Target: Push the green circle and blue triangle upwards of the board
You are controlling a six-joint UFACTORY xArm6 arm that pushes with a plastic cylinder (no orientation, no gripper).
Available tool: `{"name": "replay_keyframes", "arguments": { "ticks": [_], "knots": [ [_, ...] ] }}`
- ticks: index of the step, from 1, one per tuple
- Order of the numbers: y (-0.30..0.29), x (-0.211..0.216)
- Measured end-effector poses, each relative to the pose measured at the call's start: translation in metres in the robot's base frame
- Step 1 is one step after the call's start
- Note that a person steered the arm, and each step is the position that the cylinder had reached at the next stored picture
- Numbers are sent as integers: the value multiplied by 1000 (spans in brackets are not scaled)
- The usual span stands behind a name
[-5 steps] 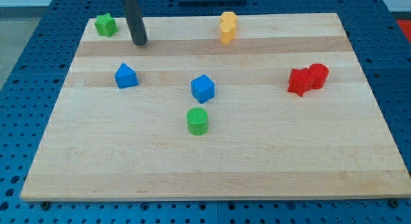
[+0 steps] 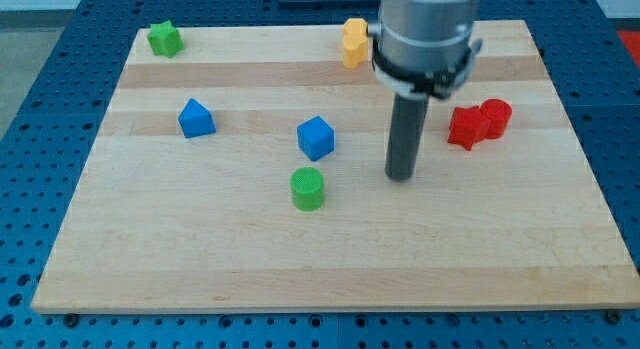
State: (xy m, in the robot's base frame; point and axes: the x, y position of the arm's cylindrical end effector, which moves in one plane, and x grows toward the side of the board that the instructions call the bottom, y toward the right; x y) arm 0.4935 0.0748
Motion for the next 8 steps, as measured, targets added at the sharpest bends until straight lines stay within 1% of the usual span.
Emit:
{"name": "replay_keyframes", "arguments": {
  "ticks": [1,2,3,5,6,8],
  "knots": [
    [-5,53],
    [-40,54],
    [-77,34],
    [-137,25],
    [-131,25],
    [-91,-8]
  ]
}}
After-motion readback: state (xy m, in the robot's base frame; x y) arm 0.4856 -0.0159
